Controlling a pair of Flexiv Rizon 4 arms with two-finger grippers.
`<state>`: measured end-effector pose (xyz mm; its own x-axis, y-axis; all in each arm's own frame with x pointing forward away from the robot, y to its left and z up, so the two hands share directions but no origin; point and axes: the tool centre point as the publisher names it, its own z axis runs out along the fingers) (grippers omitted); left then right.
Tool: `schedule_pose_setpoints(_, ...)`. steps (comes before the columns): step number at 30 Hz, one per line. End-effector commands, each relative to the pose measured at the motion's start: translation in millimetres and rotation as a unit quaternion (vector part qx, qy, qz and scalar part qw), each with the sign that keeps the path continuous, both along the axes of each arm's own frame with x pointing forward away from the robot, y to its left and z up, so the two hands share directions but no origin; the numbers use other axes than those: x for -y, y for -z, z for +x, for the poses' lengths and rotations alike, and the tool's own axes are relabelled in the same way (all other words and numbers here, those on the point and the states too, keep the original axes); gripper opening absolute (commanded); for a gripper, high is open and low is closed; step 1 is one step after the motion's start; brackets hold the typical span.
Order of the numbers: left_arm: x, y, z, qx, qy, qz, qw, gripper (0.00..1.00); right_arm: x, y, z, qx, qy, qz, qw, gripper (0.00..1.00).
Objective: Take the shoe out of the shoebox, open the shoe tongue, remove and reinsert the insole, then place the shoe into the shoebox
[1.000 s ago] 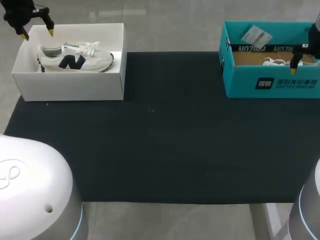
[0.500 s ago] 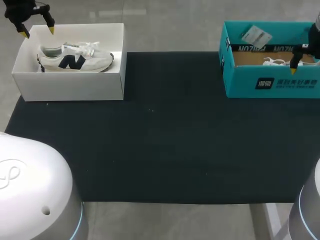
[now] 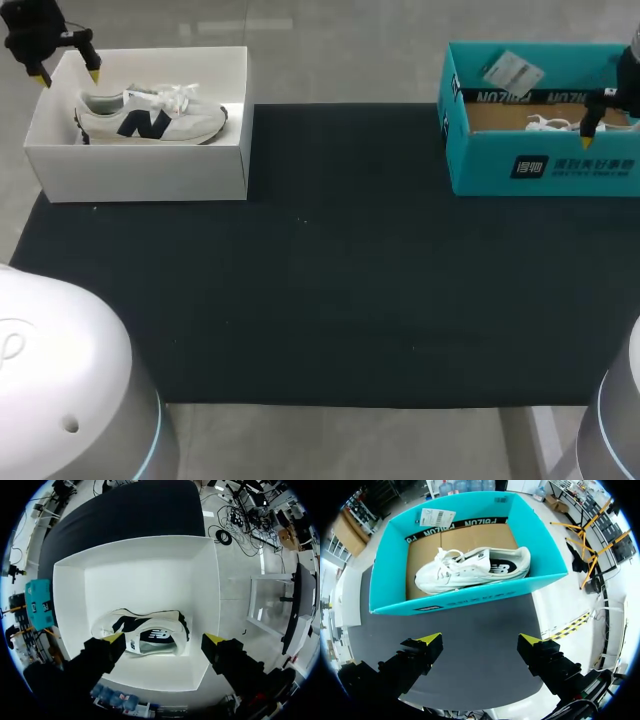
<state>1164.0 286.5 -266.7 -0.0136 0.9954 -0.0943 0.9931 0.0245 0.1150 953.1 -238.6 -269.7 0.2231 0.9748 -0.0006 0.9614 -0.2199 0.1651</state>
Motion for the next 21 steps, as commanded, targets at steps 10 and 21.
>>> schedule_pose_setpoints(10,-6,35,46.4,-0.015,0.001,0.017,1.0,1.0,0,1,-0.3,0.001,0.001,0.0,1.0,1.0)
schedule_pose_setpoints(21,-13,46,57.0,-0.027,0.003,0.006,1.0,0.49,0,1,-0.3,0.001,0.001,0.0,1.0,1.0)
